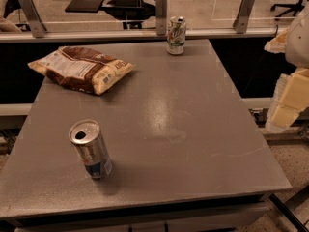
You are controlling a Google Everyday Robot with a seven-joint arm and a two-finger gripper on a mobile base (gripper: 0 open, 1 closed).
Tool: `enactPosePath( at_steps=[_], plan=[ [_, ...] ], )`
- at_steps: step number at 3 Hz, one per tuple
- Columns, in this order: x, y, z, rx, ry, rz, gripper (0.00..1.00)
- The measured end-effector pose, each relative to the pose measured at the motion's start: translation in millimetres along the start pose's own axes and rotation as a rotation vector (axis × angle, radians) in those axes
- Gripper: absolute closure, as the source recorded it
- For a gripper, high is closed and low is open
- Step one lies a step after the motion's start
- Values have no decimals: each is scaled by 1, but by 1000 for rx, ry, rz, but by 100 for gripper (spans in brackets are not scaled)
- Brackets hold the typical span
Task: Knock 7up can over
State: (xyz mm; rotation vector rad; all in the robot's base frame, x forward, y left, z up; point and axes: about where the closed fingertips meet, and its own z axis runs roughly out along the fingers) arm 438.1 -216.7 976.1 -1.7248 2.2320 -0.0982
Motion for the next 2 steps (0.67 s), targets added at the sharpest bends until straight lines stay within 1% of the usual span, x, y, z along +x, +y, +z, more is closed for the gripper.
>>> enactPosePath(
  at_steps=[1, 2],
  plan=[
    [-1, -4, 2, 4, -10, 10, 0],
    [-6, -28, 14, 23, -63, 61, 0]
  ],
)
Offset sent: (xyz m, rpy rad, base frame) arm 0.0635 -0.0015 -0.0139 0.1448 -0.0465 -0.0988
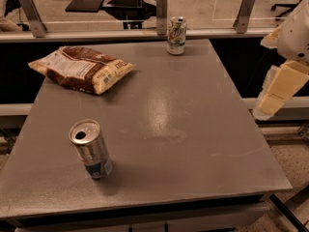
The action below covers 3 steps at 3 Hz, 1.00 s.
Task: Knock 7up can over
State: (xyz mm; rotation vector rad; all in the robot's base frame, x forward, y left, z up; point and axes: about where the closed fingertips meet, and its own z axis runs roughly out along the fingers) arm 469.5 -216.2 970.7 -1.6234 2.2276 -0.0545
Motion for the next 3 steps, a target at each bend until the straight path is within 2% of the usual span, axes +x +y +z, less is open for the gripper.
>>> enactPosePath(
  at_steps=[1, 2, 3],
  plan=[
    [-13, -45, 20, 39, -94, 64, 0],
    [-26, -85, 36, 73, -158, 113, 0],
    [-50, -131, 55, 81, -235, 175, 0]
  ],
)
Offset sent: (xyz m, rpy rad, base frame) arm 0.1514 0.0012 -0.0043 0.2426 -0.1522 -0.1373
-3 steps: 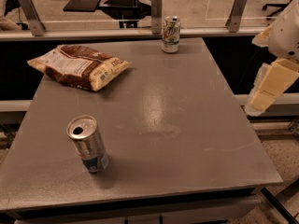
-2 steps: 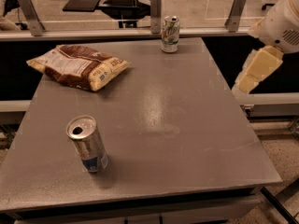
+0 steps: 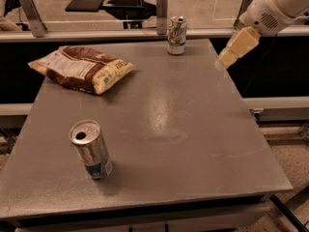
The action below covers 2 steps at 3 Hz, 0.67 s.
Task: Knock 7up can over
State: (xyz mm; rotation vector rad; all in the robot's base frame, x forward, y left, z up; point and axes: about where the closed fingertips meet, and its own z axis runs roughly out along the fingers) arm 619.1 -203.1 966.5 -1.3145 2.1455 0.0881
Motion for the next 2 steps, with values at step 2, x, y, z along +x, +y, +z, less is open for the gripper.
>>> enactPosePath(
  at_steps=[2],
  plan=[
    [-80, -63, 78, -8, -128, 123, 0]
  ],
)
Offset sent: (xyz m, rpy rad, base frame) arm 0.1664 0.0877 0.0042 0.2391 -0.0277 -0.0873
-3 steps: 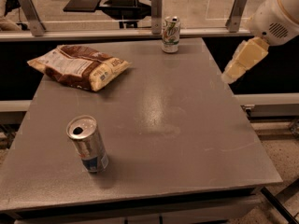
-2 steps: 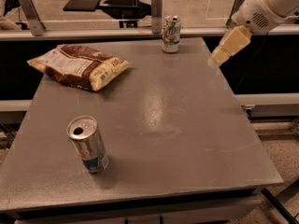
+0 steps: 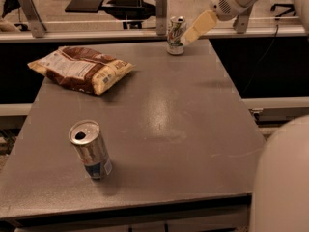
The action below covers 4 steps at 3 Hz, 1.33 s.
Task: Knock 7up can over
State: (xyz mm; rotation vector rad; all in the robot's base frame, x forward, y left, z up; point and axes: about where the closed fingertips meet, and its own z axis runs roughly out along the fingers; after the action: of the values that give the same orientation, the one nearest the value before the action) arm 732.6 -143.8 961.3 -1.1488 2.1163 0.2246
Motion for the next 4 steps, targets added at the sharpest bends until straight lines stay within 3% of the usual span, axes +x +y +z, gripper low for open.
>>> enactPosePath(
  at_steps=[1, 2, 4],
  plan=[
    [-17, -14, 37, 8, -14, 67, 0],
    [-17, -29, 63, 23, -5, 132, 0],
    [-22, -42, 94, 25, -30, 207, 0]
  ],
)
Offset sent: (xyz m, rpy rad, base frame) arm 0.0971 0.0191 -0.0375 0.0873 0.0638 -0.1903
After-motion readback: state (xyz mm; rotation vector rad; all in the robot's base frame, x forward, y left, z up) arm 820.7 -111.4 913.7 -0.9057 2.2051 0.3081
